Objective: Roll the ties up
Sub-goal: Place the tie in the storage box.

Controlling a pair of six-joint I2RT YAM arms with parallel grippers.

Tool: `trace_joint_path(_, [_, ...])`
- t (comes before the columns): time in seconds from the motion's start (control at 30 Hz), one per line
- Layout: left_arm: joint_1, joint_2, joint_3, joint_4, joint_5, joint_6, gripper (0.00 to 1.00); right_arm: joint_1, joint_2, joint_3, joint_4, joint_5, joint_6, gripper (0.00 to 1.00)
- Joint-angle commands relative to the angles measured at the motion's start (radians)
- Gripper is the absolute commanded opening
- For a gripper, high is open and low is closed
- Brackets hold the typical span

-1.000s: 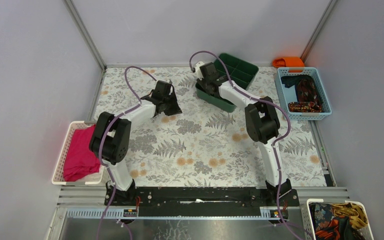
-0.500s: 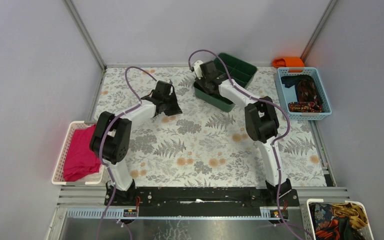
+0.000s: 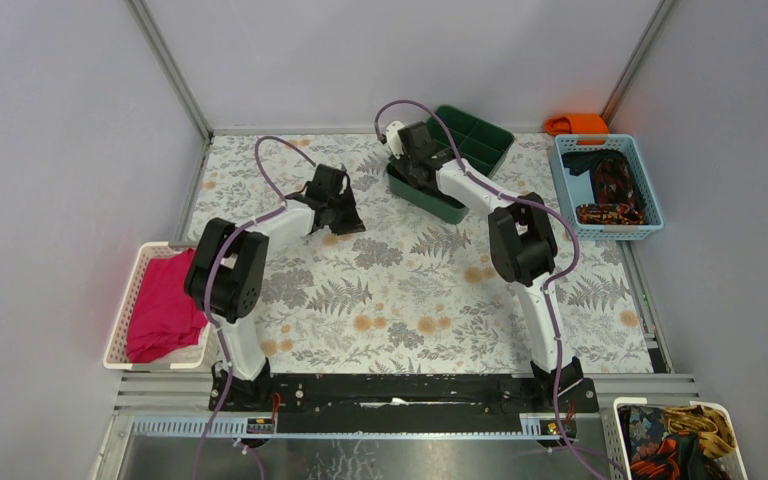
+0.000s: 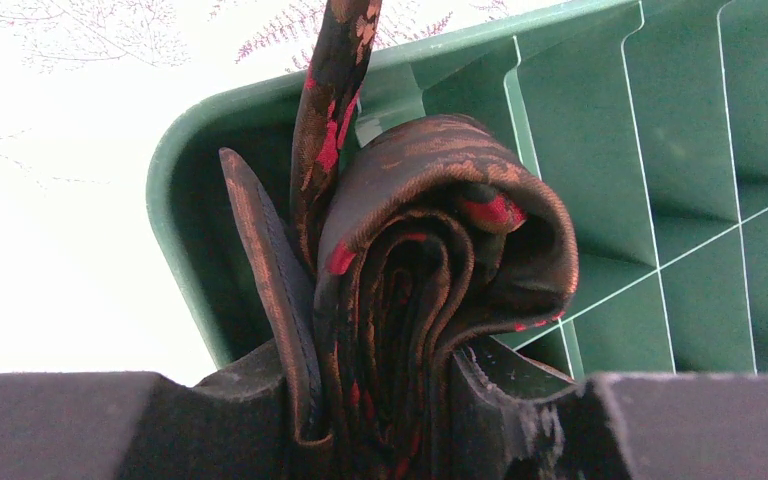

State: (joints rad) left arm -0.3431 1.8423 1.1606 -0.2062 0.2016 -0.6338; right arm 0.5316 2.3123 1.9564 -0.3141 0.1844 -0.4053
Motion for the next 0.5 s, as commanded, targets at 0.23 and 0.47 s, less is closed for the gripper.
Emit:
trace_joint_path(0.23, [0.013, 0.03, 0.01, 0.049, 0.028, 0.014, 0.0, 0.024, -0.045, 0.019, 0.043, 0.014, -0.003, 0.0])
trace_joint_path(0.47, [0.012, 0.0, 0.01, 0.041, 0.007, 0.023, 0.0, 0.023, -0.061, 0.017, 0.072, 0.036, 0.016, 0.0])
